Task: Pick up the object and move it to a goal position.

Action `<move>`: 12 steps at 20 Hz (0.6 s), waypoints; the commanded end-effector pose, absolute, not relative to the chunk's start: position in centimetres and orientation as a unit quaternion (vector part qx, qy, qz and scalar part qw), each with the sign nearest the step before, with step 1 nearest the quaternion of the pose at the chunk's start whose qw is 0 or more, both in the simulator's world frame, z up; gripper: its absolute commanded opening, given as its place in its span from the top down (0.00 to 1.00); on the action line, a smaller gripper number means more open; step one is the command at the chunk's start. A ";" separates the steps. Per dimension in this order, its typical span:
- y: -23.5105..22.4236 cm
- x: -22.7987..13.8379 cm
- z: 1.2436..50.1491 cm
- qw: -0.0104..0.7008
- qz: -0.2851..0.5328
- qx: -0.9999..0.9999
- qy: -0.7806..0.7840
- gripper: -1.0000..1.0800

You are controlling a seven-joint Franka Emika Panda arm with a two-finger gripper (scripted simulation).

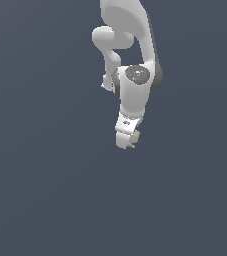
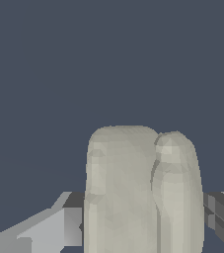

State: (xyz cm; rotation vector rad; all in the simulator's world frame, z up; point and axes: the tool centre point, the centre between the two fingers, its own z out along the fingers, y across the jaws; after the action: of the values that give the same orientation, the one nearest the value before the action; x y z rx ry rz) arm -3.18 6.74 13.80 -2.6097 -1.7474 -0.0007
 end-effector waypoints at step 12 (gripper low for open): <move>1.7 0.4 27.3 0.002 -0.001 -0.830 -0.557 1.00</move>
State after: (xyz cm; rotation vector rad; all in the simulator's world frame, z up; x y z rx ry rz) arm 0.04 2.23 25.72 -2.6075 -1.7478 -0.0045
